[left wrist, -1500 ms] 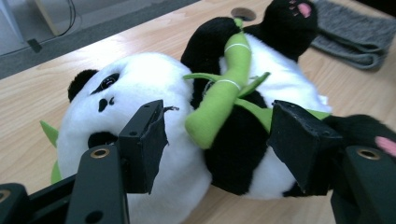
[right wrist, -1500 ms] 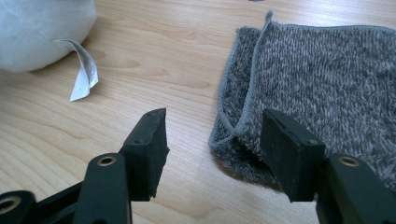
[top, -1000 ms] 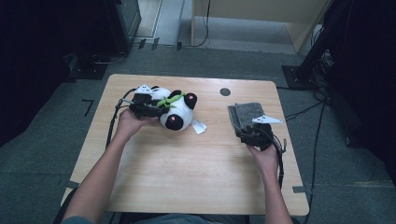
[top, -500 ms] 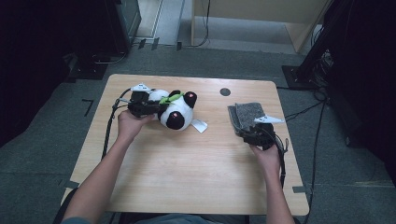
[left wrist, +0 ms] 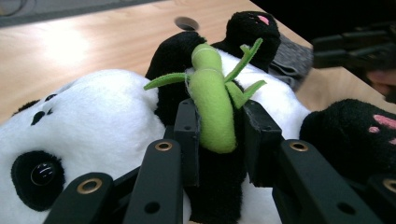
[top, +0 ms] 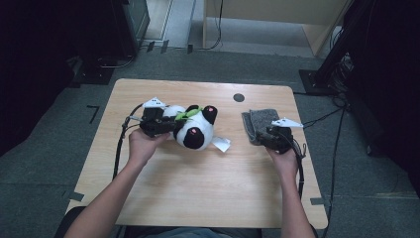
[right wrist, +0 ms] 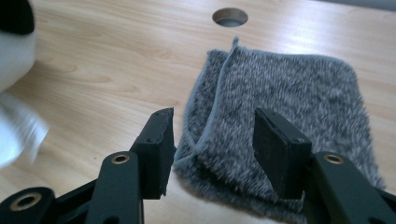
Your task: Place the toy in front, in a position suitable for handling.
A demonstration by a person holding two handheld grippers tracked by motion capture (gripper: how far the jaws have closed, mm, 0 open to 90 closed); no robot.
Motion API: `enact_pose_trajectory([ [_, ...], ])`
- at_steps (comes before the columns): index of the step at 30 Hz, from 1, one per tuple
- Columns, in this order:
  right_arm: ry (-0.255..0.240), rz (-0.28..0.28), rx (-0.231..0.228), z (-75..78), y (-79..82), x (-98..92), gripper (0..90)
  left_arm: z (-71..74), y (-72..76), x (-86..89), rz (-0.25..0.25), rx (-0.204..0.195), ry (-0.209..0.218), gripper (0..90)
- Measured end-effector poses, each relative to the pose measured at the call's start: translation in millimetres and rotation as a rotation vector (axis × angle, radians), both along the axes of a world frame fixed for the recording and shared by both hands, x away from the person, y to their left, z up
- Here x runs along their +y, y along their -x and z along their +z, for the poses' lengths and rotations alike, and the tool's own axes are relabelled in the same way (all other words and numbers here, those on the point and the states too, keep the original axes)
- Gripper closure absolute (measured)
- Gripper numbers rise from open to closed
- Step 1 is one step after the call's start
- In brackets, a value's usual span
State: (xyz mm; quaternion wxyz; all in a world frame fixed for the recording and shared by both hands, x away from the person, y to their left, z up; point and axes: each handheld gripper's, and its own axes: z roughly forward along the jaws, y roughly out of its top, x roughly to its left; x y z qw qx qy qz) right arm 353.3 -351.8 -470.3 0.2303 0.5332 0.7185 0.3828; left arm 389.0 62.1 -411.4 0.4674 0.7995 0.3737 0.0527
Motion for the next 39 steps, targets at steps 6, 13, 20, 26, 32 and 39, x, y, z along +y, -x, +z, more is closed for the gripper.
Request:
enact_pose_trajectory([
  [6, 0.014, -0.035, 0.006, -1.0, -11.3, -5.4, 45.0, -8.1, 28.2, -17.7, -0.019, -0.006, 0.0, 71.0],
  [13, 0.008, -0.08, 0.029, -5.0, -31.3, -14.7, 38.5, -22.0, 41.9, -30.7, -0.042, -0.027, -0.041, 67.6],
  [20, 0.059, -0.079, 0.083, -21.4, -54.8, -14.3, 35.7, -18.0, 37.5, -23.5, -0.07, -0.019, -0.018, 49.5],
  [26, 0.05, -0.083, 0.113, -30.9, -58.8, -16.2, 33.3, -8.3, 35.7, -14.8, -0.056, -0.067, -0.015, 37.3],
  [32, 0.053, -0.087, 0.134, -37.3, -61.2, -14.3, 29.5, -0.4, 29.4, 1.2, -0.032, -0.088, -0.031, 34.0],
  [39, 0.047, -0.082, 0.111, -45.4, -59.0, -14.2, 25.2, 1.5, 19.6, 31.2, -0.005, -0.08, -0.005, 31.4],
])
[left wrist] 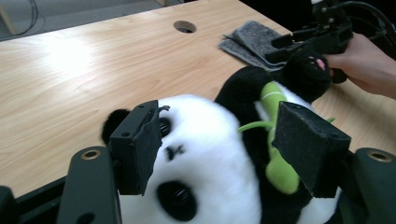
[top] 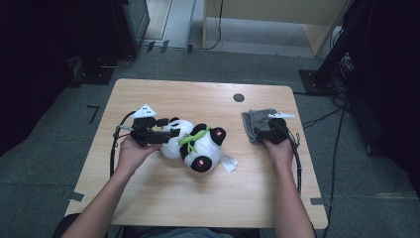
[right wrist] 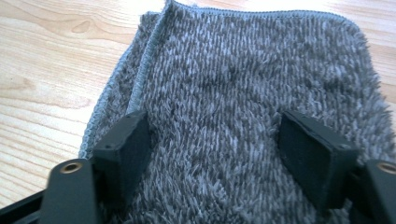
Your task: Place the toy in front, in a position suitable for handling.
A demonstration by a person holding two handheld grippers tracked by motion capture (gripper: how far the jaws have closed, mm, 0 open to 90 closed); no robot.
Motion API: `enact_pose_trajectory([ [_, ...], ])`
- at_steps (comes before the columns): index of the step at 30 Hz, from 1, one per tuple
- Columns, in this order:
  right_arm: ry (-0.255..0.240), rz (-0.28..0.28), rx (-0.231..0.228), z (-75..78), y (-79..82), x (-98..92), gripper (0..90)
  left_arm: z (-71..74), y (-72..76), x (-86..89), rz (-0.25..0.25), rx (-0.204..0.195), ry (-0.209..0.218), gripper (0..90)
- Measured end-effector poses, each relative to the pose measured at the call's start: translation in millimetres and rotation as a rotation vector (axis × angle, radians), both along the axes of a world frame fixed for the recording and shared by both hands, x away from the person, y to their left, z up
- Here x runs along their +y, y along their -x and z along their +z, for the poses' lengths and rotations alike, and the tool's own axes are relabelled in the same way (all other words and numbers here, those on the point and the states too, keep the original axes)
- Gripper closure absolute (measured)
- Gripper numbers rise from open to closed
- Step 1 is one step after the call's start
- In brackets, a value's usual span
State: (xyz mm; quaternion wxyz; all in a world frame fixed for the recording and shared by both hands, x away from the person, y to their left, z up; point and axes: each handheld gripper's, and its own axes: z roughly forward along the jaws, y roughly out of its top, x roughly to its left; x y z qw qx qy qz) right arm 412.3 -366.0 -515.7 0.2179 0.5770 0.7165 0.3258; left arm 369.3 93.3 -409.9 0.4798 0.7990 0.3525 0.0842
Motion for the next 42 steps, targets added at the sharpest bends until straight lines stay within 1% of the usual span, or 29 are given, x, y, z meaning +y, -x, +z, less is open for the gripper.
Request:
enact_pose_trajectory([
  [2, 0.012, 0.008, -0.003, -0.4, 0.3, 0.7, 25.1, -1.2, -1.4, 7.6, 0.015, 0.0, -0.014, 29.4],
  [4, 0.009, 0.007, -0.004, -0.7, 0.5, 0.6, 25.2, -4.1, -3.0, 15.6, 0.016, 0.0, -0.018, 28.9],
  [7, 0.016, 0.007, -0.012, -1.5, 1.4, 0.9, 26.4, -11.9, -4.2, 24.4, 0.028, 0.011, -0.032, 28.9],
  [9, 0.017, 0.004, -0.023, -2.3, 2.6, 0.4, 29.1, -17.9, -5.2, 28.2, 0.037, 0.016, -0.048, 28.9],
  [10, 0.014, 0.002, -0.029, -2.6, 3.2, 0.0, 29.9, -20.7, -6.1, 29.5, 0.038, 0.023, -0.053, 28.8],
  [11, 0.014, 0.0, -0.034, -3.1, 4.0, 0.1, 30.6, -23.9, -7.1, 30.5, 0.035, 0.027, -0.049, 28.9],
  [12, 0.016, -0.006, -0.04, -3.7, 4.9, 0.5, 33.1, -26.8, -8.2, 30.9, 0.037, 0.029, -0.049, 28.9],
  [14, 0.02, -0.013, -0.044, -3.8, 5.7, 1.8, 35.8, -31.1, -10.3, 30.6, 0.036, 0.046, -0.048, 29.1],
  [16, 0.022, -0.011, -0.046, -4.0, 6.2, 1.9, 37.6, -33.5, -10.8, 29.1, 0.026, 0.056, -0.045, 29.1],
  [18, 0.018, -0.017, -0.06, -5.1, 7.7, 0.9, 41.0, -33.6, -9.6, 27.1, 0.015, 0.059, -0.041, 29.0],
  [20, 0.017, -0.019, -0.074, -6.1, 9.2, 0.0, 46.5, -33.1, -7.2, 25.1, 0.007, 0.049, -0.04, 28.9],
  [21, 0.015, -0.022, -0.077, -6.0, 9.8, -0.3, 51.0, -33.5, -6.3, 24.3, 0.006, 0.045, -0.042, 28.8],
  [24, 0.028, -0.022, -0.075, -4.1, 11.4, 1.2, 69.6, -36.5, -6.5, 22.2, 0.012, 0.066, -0.05, 28.5],
  [26, 0.04, -0.026, -0.059, -1.8, 11.3, 3.4, 74.7, -36.0, -6.3, 21.9, 0.015, 0.067, -0.048, 29.0],
  [28, 0.04, -0.035, -0.02, 3.0, 9.5, 4.4, 77.8, -34.6, -5.2, 22.4, 0.015, 0.053, -0.052, 29.2],
  [30, 0.021, -0.03, 0.027, 10.7, 7.1, 3.4, 78.7, -34.5, -5.0, 24.4, 0.014, 0.054, -0.052, 29.1],
  [31, 0.005, -0.022, 0.033, 14.3, 7.4, 2.5, 78.7, -34.8, -5.3, 25.6, 0.011, 0.056, -0.048, 29.0],
  [34, -0.055, -0.021, 0.027, 25.0, 10.6, 0.2, 78.5, -34.6, -4.7, 25.5, 0.01, 0.068, -0.039, 29.2],
  [35, -0.071, -0.017, 0.017, 28.3, 12.1, 0.0, 78.4, -33.5, -3.7, 24.5, 0.013, 0.064, -0.043, 29.2],
  [37, -0.09, -0.009, 0.003, 35.1, 15.0, 1.0, 78.4, -31.2, -2.0, 21.8, 0.002, 0.05, -0.038, 28.9],
  [39, -0.09, 0.011, -0.008, 42.2, 17.1, 4.1, 78.4, -31.2, -1.1, 18.6, -0.006, 0.041, -0.037, 26.7],
  [40, -0.077, 0.023, -0.017, 45.9, 18.0, 6.5, 78.4, -32.6, -1.6, 17.5, -0.015, 0.044, -0.042, 25.8],
  [41, -0.068, 0.034, -0.023, 50.0, 18.8, 9.3, 78.3, -35.0, -2.7, 16.3, -0.019, 0.049, -0.05, 24.1],
  [42, -0.065, 0.045, -0.033, 54.0, 19.5, 12.1, 78.3, -38.5, -4.3, 15.0, -0.023, 0.064, -0.054, 21.0],
])
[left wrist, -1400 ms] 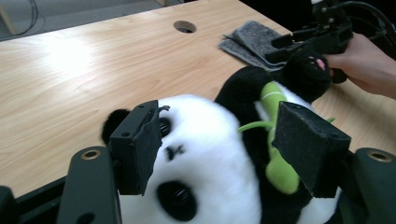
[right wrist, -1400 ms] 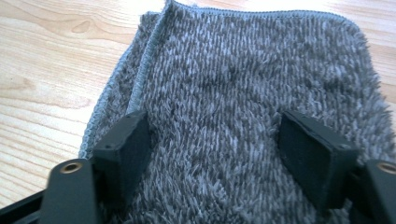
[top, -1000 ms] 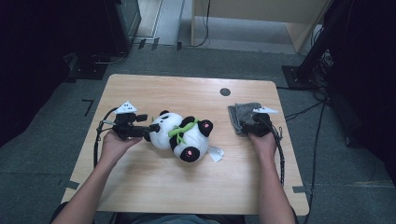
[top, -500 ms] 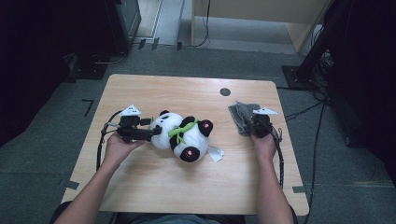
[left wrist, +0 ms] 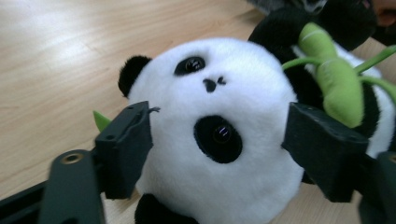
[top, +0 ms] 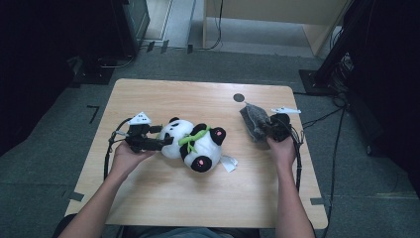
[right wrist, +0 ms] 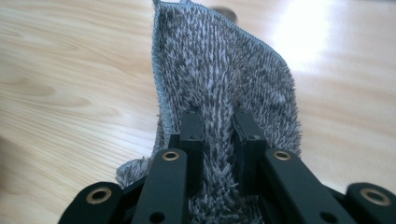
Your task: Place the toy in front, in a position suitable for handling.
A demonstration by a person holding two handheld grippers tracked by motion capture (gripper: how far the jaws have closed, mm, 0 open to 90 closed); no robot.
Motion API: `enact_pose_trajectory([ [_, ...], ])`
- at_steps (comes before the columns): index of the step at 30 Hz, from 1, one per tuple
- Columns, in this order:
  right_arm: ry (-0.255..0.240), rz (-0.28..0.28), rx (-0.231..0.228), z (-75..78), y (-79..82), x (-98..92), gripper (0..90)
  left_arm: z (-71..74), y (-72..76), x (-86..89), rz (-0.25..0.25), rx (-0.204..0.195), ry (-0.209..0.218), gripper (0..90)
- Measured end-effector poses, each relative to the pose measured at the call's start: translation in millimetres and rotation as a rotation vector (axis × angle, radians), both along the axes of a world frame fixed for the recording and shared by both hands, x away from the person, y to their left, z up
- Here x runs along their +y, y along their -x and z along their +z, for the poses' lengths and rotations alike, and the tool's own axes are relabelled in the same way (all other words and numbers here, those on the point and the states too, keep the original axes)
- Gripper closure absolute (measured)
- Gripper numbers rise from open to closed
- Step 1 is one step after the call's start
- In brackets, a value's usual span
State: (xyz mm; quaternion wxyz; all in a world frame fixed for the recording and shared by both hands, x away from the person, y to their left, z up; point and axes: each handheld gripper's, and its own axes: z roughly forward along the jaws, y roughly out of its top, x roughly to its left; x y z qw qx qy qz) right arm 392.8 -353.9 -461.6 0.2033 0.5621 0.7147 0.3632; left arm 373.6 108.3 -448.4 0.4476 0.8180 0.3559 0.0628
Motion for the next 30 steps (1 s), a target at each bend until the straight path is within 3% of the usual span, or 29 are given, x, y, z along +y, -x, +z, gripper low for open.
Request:
enact_pose_trajectory([
  [1, 0.0, 0.011, -0.014, 3.7, 1.0, 2.7, 78.3, -3.7, -2.1, -0.7, 0.0, 0.01, -0.008, 18.4],
  [6, -0.005, 0.062, -0.042, 18.6, 6.1, 14.2, 77.9, -17.9, -13.8, 1.3, -0.004, 0.04, 0.045, 8.5],
  [9, -0.035, 0.078, -0.071, 28.6, 9.1, 17.7, 77.7, -26.9, -20.0, 3.4, -0.024, 0.108, 0.095, 7.6],
  [11, -0.063, 0.085, -0.087, 36.2, 10.5, 19.8, 77.7, -30.5, -20.6, 5.1, -0.023, 0.123, 0.12, 7.5],
  [16, -0.09, 0.124, -0.097, 48.1, 10.2, 30.6, 77.8, -36.1, -18.4, 9.1, -0.044, 0.121, 0.144, 11.2],
  [19, -0.097, 0.154, -0.088, 52.1, 8.6, 39.9, 77.7, -36.4, -13.4, 9.3, -0.049, 0.087, 0.13, 19.3],
  [21, -0.098, 0.178, -0.07, 55.4, 7.0, 46.8, 77.7, -36.6, -11.3, 9.9, -0.03, 0.099, 0.148, 25.9],
  [24, -0.09, 0.211, -0.061, 59.6, 5.4, 57.6, 77.9, -35.5, -5.5, 8.2, 0.003, 0.074, 0.132, 35.3],
  [26, -0.084, 0.224, -0.076, 63.6, 5.7, 64.4, 77.9, -32.6, -2.4, 4.7, 0.036, 0.073, 0.119, 38.9],
  [30, -0.085, 0.255, -0.106, 79.6, 7.7, 79.5, 77.9, -28.9, 3.9, -3.5, 0.123, 0.105, 0.131, 40.6],
])
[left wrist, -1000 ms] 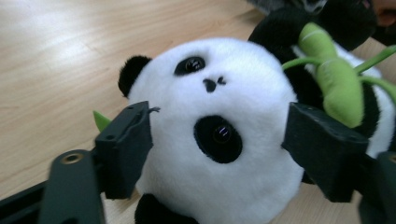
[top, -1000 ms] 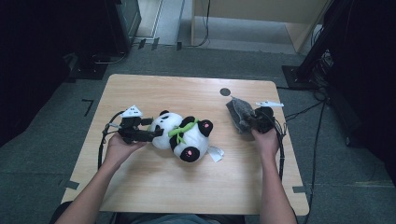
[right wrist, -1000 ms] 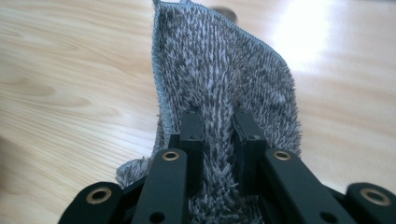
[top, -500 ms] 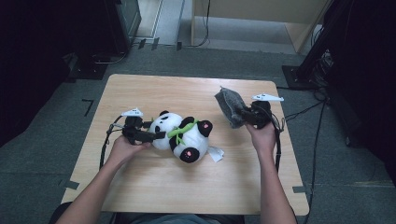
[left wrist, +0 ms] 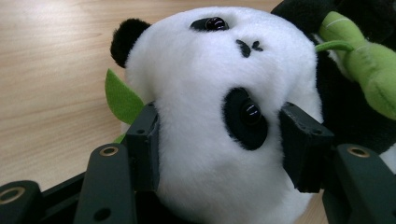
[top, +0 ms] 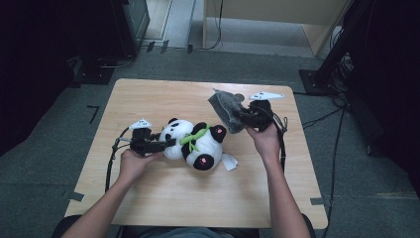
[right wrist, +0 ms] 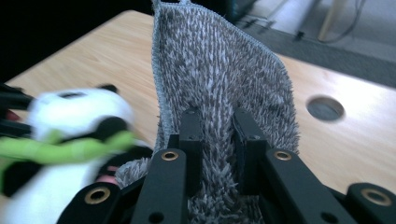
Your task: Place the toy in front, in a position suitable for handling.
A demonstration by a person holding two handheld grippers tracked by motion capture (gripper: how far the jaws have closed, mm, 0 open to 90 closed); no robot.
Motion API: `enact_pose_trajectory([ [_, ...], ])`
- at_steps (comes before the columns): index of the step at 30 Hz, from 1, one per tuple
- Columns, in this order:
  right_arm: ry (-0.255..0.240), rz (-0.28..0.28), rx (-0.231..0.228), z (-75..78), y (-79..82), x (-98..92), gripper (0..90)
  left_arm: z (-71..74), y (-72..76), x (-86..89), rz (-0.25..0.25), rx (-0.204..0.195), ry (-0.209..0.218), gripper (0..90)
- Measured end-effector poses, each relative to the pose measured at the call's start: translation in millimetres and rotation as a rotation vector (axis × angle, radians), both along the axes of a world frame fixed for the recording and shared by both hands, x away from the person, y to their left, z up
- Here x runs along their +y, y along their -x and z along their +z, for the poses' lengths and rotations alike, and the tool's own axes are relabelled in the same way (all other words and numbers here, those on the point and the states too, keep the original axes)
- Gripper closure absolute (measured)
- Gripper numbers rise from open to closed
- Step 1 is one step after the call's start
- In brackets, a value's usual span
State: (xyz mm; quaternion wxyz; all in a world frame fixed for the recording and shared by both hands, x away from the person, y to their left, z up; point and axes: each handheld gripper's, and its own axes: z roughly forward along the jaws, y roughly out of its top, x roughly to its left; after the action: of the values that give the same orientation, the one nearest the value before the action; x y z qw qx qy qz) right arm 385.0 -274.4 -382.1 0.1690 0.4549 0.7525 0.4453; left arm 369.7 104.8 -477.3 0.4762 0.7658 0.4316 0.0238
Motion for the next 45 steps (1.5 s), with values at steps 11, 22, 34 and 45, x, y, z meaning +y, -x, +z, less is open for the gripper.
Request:
enact_pose_trajectory([
  [11, -0.006, 0.184, -0.051, 26.8, -0.6, 74.1, 77.8, 0.1, 8.9, -4.8, -0.004, -0.035, -0.025, 26.3],
  [22, 0.026, 0.34, 0.061, -4.2, -15.5, 139.1, 77.7, -3.1, 8.9, -3.3, -0.021, -0.063, -0.012, 18.0],
  [34, 0.087, 0.312, 0.147, -32.6, -27.2, 145.6, 65.8, -3.9, 14.0, -5.3, -0.018, -0.107, -0.064, 36.6],
  [45, 0.177, 0.315, 0.15, -33.7, -26.7, 141.4, 75.9, -2.5, 12.5, -5.6, -0.028, -0.091, -0.069, 37.7],
])
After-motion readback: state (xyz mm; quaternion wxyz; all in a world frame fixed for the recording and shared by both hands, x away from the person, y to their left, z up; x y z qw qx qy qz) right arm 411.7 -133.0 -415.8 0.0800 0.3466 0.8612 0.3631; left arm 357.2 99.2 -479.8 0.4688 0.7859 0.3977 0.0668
